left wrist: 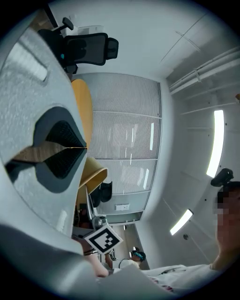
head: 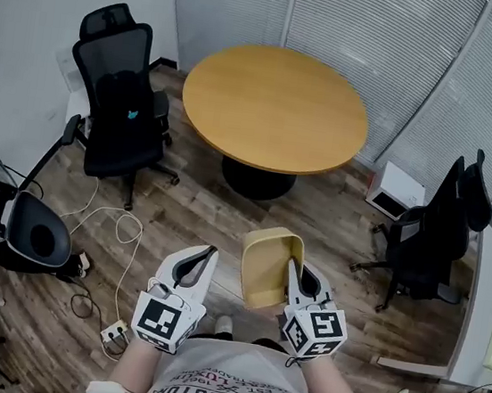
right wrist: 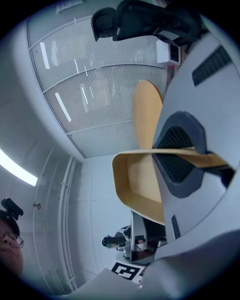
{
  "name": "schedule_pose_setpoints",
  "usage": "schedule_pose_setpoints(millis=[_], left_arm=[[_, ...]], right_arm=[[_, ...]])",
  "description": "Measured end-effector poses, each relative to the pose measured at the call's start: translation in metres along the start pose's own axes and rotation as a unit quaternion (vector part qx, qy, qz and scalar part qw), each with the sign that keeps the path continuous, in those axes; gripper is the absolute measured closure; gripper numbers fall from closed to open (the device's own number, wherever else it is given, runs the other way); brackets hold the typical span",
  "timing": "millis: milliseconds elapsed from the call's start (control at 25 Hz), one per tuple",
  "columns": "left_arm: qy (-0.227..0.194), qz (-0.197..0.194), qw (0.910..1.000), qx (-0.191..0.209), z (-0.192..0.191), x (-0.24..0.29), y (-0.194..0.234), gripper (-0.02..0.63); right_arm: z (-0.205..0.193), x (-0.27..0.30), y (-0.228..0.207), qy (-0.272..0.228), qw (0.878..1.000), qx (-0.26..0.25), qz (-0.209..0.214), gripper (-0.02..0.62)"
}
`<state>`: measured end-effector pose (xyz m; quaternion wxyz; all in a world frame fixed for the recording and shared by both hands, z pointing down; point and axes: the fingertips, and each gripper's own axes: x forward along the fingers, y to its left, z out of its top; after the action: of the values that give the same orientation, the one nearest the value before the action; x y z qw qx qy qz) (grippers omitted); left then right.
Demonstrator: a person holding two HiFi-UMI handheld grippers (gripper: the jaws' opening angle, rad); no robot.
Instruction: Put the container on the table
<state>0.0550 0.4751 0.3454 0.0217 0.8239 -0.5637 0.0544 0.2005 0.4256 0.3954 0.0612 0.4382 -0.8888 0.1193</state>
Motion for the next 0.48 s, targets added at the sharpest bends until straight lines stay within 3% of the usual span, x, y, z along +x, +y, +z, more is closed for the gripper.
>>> schedule_pose_setpoints(millis=[480], left_arm=[[0.016, 0.023, 0.9994, -0.019, -0.016, 0.053, 0.077, 0.594]], right_arm=[[0.002, 0.104, -0.009, 0.024, 1.000, 0.004, 0.015, 0.584]])
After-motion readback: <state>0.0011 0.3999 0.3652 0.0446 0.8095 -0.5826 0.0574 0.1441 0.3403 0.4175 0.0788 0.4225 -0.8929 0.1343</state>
